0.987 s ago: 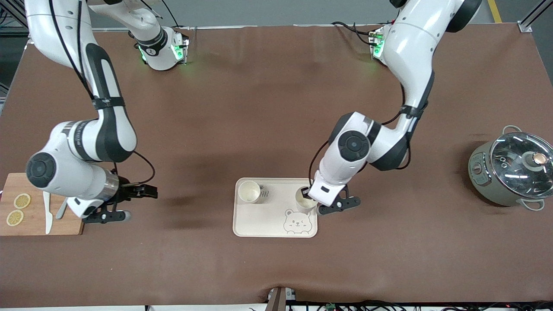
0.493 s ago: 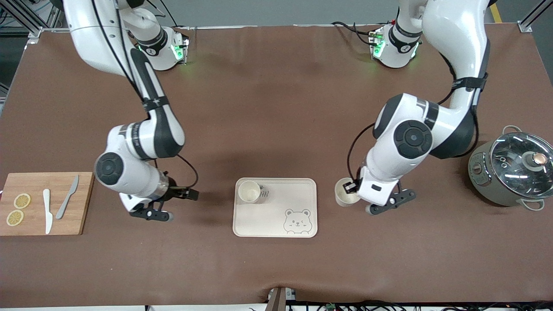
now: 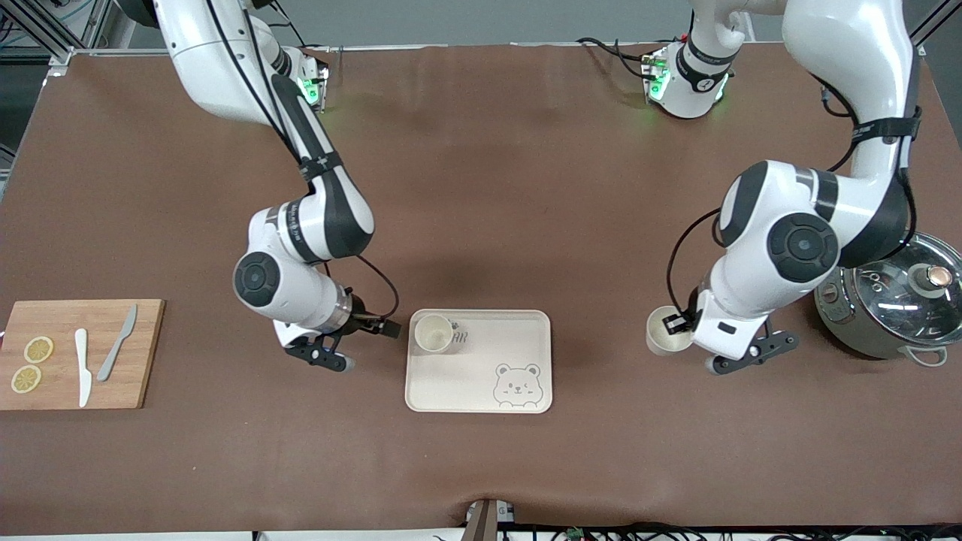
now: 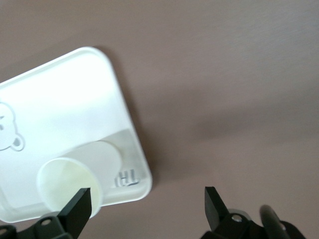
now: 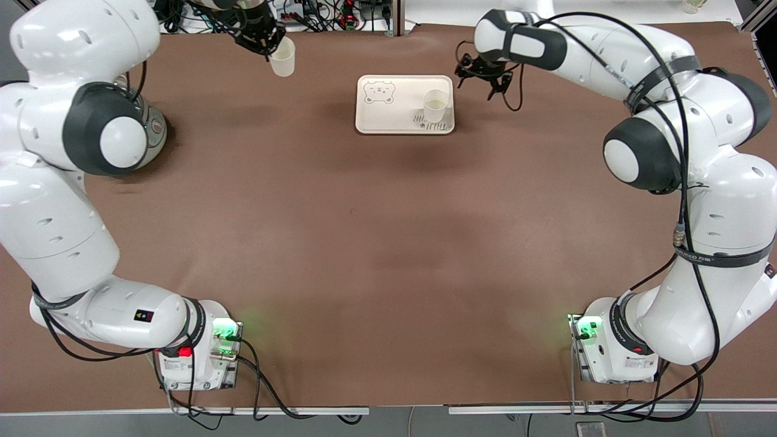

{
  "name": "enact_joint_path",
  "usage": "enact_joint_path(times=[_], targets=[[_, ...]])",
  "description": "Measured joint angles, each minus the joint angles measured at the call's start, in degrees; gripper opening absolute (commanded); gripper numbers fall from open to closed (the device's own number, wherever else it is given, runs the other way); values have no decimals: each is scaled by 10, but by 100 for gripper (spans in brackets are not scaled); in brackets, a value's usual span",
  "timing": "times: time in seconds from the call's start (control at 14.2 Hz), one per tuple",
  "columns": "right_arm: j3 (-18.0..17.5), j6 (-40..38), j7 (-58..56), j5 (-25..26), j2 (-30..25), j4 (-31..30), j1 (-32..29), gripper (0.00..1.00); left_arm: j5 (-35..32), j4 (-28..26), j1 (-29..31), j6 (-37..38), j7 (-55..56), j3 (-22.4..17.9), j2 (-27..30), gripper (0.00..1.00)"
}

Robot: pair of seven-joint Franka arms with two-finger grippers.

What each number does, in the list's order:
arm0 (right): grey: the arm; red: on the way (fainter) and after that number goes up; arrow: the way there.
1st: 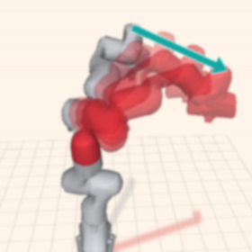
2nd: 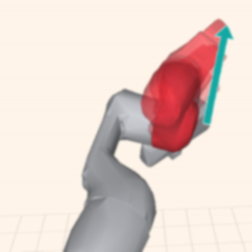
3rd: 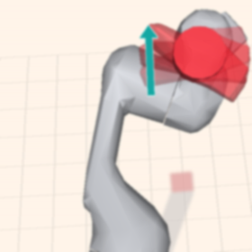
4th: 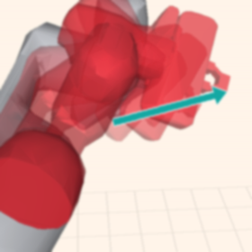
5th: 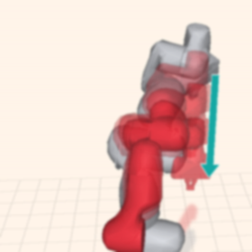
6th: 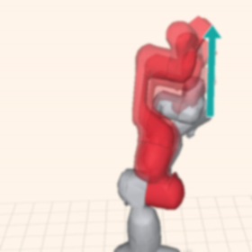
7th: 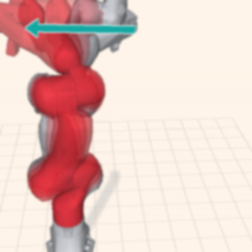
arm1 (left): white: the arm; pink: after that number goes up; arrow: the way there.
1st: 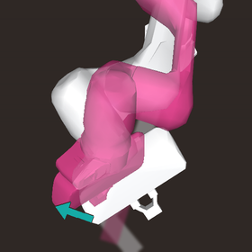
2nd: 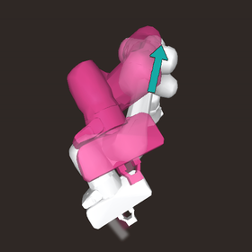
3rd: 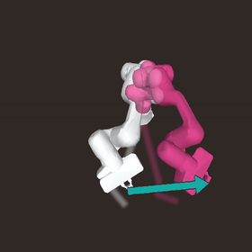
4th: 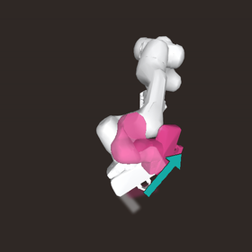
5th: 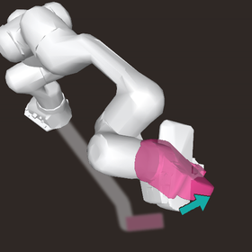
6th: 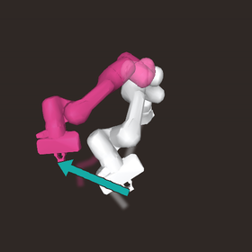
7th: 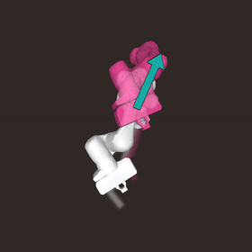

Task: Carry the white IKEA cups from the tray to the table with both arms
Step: 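Lift the cup with the left gripper while the right gripper grasps the other cup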

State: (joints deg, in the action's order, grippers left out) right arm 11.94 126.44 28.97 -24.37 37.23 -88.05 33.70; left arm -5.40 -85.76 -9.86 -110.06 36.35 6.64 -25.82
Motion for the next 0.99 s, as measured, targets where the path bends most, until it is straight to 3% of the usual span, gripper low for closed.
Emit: enact_joint_path(times=[0.42, 0.56, 0.7, 0.78, 0.99], targets=[[0, 72, 98, 0, 47, 0, 54, 100, 0, -97, 12, 0, -4, 1, 40, 0], [1, 79, 100, 0, 53, 0, 58, 62, 0, -128, 22, -12, -4, 1, 40, 0], [1, 81, 100, 0, 55, 0, 61, 15, 0, -167, 40, -53, -4, 1, 39, 0], [1, 81, 100, 0, 55, 0, 62, 5, 0, -189, 50, -86, -5, 1, 39, 0], [1, 84, 101, 0, 55, 1, 64, 0, 0, -247, 69, -187, -6, 1, 38, 0]])
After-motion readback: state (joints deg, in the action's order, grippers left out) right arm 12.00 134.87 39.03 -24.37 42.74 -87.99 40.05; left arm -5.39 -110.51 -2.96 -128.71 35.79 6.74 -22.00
